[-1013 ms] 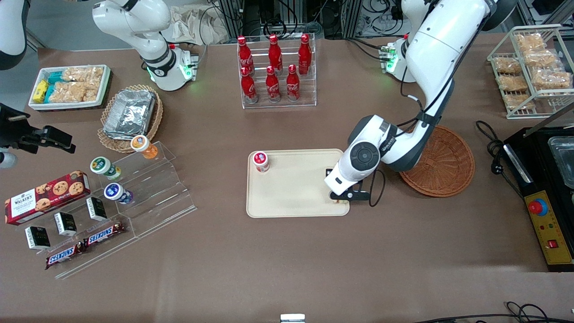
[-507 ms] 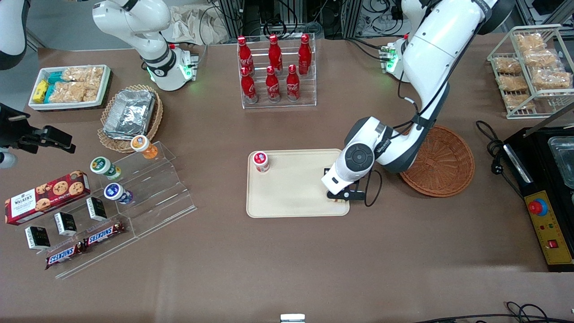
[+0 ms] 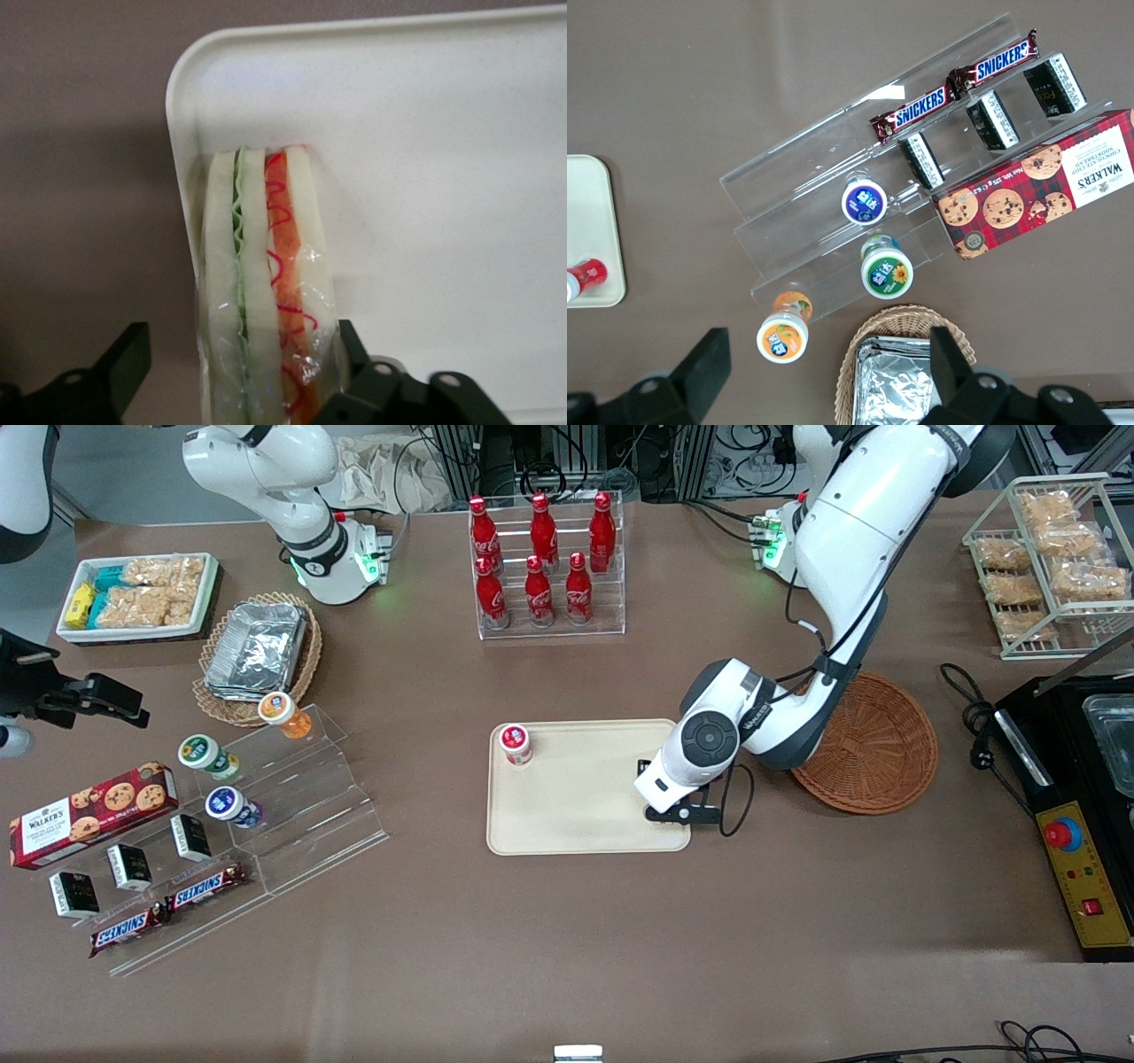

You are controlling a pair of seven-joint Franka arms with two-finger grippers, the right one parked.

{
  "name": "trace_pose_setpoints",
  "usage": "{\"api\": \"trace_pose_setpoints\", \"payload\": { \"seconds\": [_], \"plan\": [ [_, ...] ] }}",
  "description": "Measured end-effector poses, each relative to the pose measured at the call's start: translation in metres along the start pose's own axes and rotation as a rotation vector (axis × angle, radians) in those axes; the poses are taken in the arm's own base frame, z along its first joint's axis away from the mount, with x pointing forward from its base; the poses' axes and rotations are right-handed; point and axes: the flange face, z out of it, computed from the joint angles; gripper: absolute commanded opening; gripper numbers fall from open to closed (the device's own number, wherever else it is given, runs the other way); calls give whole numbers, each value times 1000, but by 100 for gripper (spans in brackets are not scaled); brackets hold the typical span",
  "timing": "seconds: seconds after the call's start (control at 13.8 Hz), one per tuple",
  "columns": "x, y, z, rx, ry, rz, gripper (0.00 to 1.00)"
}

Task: Place sandwich from basket to tray
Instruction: 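Lower the sandwich onto the tray beside its rim, then open the left gripper and raise it off the sandwich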

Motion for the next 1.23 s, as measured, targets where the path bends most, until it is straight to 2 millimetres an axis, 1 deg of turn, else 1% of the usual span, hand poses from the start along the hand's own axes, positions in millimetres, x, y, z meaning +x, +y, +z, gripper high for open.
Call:
{"api": "trace_pose_setpoints", "payload": {
  "seconds": [0.22,0.36,0.51,0.65,0.8,0.94,1.09,1.23],
  "plan": [
    [5,2,-15,-4,15,-4,100],
    [7,1,-32,8,10,-8,100],
    [9,-2,-62,25,10,-14,100],
    [7,-11,-102,42,30,-27,100],
    [7,-32,-144,48,63,-50,100],
    [4,-55,-176,57,78,-61,100],
    [3,-78,-199,63,91,-63,100],
    [4,-107,-218,69,97,-50,99]
  ]
}}
